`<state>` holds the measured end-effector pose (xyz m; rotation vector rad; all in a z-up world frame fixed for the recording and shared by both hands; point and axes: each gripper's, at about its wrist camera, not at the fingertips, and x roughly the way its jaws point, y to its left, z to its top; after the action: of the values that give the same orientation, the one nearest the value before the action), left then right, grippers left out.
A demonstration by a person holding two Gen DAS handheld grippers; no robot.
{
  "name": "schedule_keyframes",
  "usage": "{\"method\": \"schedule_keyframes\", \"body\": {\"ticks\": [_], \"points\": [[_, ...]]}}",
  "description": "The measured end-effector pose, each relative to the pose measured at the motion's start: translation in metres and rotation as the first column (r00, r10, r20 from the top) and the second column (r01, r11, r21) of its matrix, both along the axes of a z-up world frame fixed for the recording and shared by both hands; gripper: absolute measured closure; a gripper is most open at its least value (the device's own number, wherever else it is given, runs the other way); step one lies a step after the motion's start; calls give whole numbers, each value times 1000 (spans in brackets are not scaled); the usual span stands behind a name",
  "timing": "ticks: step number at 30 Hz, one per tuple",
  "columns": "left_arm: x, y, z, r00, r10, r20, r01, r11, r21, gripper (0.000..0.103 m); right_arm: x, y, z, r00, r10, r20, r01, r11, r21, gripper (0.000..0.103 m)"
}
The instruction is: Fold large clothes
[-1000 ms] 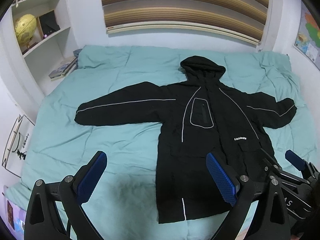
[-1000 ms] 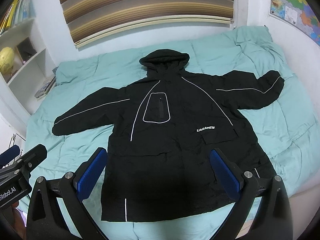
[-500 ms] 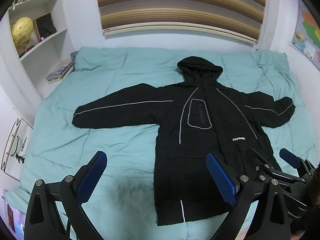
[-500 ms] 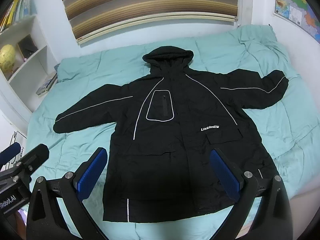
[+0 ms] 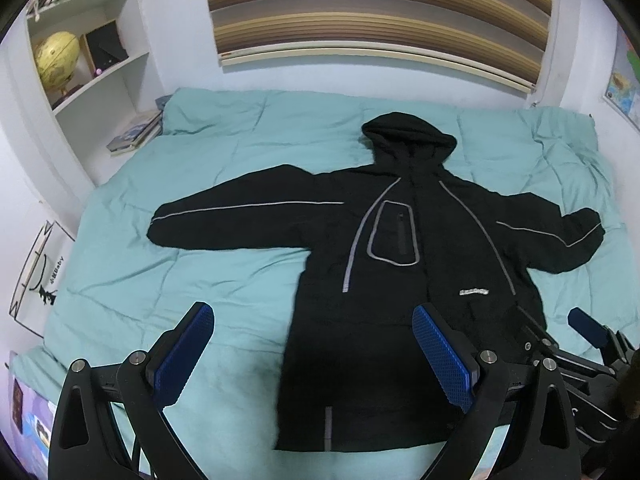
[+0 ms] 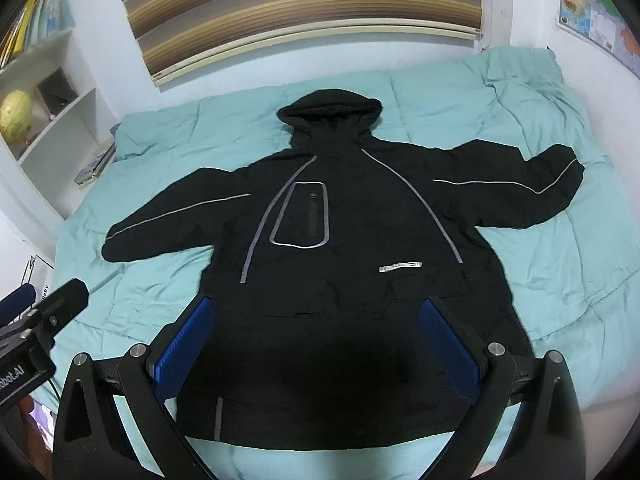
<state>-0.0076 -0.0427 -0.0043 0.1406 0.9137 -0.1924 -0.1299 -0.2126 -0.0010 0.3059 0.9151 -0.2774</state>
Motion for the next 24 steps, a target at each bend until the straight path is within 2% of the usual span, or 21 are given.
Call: {"method": "schedule_keyframes", "body": {"ticks": [13, 19, 24], "points": [[-37, -113, -13, 999, -8, -40, 10, 999, 45, 3, -31, -119, -19, 997, -58, -41, 61, 995, 73, 0], [-51, -153, -19, 997, -46, -60, 48, 998, 33, 3, -49, -167, -23, 993, -108, -40, 112, 990, 89, 0], [-59, -174, -26, 991, -103, -91, 105, 994, 24, 3, -68, -190, -28, 987, -154, -44, 157, 984, 85, 0]]}}
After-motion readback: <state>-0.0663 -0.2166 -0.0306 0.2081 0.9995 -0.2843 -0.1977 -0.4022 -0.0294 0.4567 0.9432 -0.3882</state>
